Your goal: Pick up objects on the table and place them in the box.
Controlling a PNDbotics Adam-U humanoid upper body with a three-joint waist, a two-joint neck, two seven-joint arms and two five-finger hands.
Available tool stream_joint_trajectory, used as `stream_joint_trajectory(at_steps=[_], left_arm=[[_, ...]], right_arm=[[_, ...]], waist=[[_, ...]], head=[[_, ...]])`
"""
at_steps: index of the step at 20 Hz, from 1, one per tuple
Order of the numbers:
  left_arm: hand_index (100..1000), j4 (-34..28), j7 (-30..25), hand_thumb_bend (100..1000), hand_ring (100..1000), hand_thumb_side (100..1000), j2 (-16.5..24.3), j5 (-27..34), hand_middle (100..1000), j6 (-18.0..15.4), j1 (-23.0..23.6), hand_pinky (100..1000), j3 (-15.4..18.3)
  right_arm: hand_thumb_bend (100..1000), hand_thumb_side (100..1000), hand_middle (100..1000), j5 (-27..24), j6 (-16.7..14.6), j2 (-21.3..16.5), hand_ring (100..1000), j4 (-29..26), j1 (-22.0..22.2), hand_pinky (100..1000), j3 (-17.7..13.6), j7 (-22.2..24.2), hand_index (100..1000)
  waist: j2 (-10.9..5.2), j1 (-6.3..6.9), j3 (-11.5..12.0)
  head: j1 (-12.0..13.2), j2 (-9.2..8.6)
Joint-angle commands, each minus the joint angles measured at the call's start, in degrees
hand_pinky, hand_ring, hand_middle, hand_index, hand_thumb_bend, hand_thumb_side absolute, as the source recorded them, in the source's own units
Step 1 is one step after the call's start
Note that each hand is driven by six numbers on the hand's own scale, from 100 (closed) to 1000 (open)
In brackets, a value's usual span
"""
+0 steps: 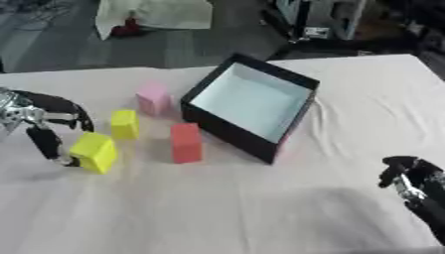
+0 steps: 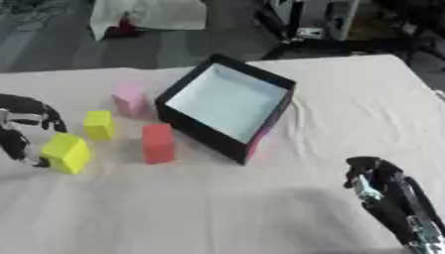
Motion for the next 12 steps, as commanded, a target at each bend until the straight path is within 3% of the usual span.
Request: stream_joint_trajectory(at_steps=[1, 3, 4, 6, 12], left_arm=[[793, -0.24, -7.36, 411, 681, 295, 0.81, -0.58, 689, -7.51, -0.87, 729, 1.04], [754, -0.29, -5.92, 354, 636, 230, 0.72, -1.24, 643, -7.04, -0.85, 692, 1.36], [725, -0.22, -4.95, 285, 609, 177, 0.71, -1.68, 611, -6.78, -0.85, 670, 1.52], [684, -0.16, -2.85, 248, 573, 139, 0.76, -2.55, 571, -6.21, -0.79, 644, 1.92], [653, -4.31, -0.73, 211, 547, 135, 2.54, -1.47, 538, -3.67, -1.57, 642, 4.98]], right_arm=[[100, 478, 491, 0.07, -0.07, -0.84, 492, -0.62, -0.35, 708, -0.25, -0.13, 679], [100, 479, 491, 0.06, -0.06, -0.83, 492, -0.63, -0.34, 708, -0.29, -0.2, 679], [100, 481, 491, 0.05, -0.05, -0.82, 492, -0.63, -0.34, 708, -0.29, -0.22, 679], [100, 481, 491, 0.04, -0.04, -0.81, 492, -0.63, -0.34, 708, -0.3, -0.25, 679], [100, 483, 491, 0.11, -0.01, -0.78, 492, -0.62, -0.21, 708, -0.41, -0.4, 679]], waist=[[-1.25, 0.53, -0.04], [-1.25, 0.51, -0.04], [-1.25, 0.51, -0.04], [-1.24, 0.49, -0.02], [-1.27, 0.48, 0.06]], head=[[-0.11, -0.1], [-0.11, -0.1], [-0.13, -0.1], [-0.21, -0.1], [-0.29, -0.1]])
